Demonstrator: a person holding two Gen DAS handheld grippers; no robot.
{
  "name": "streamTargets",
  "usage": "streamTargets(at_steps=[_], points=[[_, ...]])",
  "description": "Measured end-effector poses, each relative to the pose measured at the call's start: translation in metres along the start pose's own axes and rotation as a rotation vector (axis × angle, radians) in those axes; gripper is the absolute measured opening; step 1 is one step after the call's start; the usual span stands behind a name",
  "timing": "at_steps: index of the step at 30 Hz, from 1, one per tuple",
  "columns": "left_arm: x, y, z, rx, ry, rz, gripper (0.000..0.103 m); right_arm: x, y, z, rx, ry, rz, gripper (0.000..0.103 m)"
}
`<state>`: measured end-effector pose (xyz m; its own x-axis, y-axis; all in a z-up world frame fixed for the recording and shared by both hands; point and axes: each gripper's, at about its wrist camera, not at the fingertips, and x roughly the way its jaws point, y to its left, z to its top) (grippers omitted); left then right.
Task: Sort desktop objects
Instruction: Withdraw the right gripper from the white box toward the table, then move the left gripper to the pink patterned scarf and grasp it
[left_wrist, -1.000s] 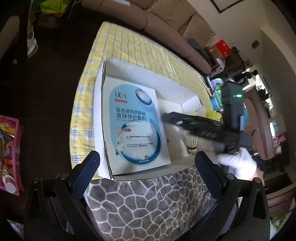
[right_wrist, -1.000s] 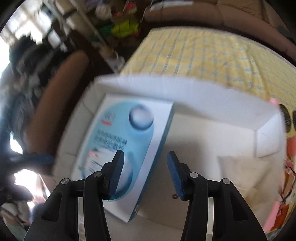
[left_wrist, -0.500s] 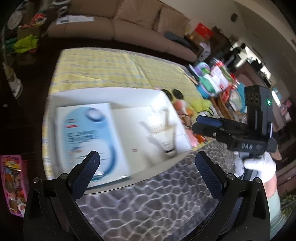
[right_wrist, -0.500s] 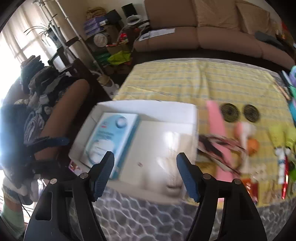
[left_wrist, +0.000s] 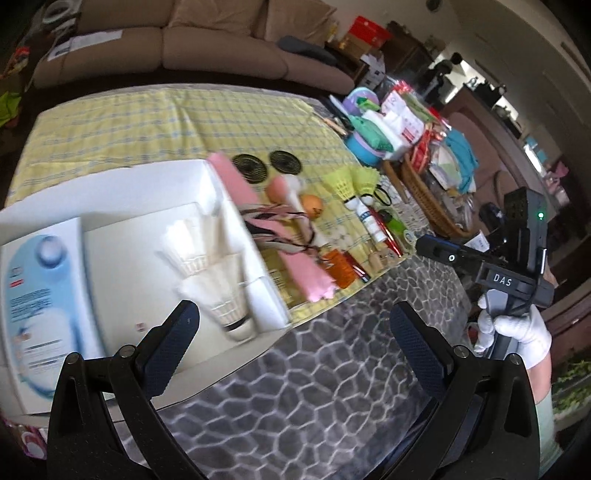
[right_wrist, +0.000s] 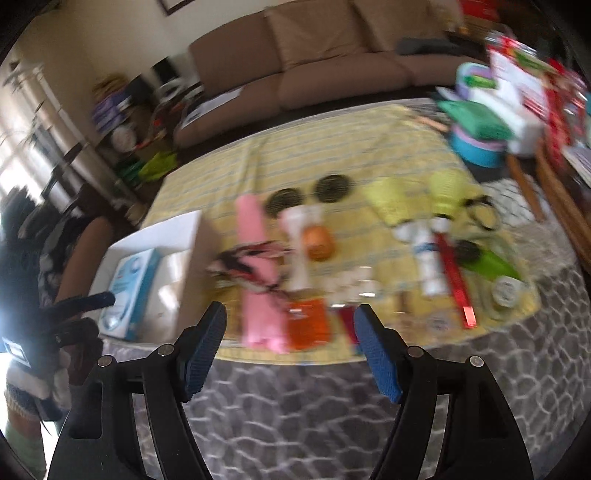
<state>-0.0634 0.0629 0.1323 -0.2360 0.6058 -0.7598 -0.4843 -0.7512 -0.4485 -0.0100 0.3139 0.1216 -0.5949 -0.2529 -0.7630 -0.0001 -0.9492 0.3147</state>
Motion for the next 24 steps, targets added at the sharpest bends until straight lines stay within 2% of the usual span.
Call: streamTargets(at_steps=[5, 8, 11, 15, 18, 20, 24], points=[[0.035, -0.031, 0.007, 0.041, 0.019, -0.012, 0.103, -0.013, -0.052, -0.004, 0.078, -0.037, -0.045, 0.074], [0.055, -0.051, 0.013, 0.097, 0.027, 0.017, 0.103, -0.016, -0.075, -0.007, 0.12, -0.055, -0.051, 0.074], [0.076, -0.071, 0.023, 0.199, 0.039, 0.093, 0.103, -0.013, -0.09, -0.01, 0.158, -0.057, -0.045, 0.074], [0.113, -0.087, 0.037, 0.372, 0.106, 0.258, 0.103, -0.004, -0.096, -0.012, 0.185, -0.067, -0.022, 0.074], [0.134, -0.09, 0.043, 0.449, 0.153, 0.333, 0.097, 0.003, -0.095, -0.013, 0.198, -0.09, -0.002, 0.074], [0.145, -0.089, 0.047, 0.481, 0.183, 0.348, 0.091, 0.009, -0.094, -0.015, 0.203, -0.097, 0.013, 0.074], [0.164, -0.083, 0.053, 0.511, 0.244, 0.35, 0.09, 0.024, -0.096, -0.018, 0.211, -0.075, 0.023, 0.074]])
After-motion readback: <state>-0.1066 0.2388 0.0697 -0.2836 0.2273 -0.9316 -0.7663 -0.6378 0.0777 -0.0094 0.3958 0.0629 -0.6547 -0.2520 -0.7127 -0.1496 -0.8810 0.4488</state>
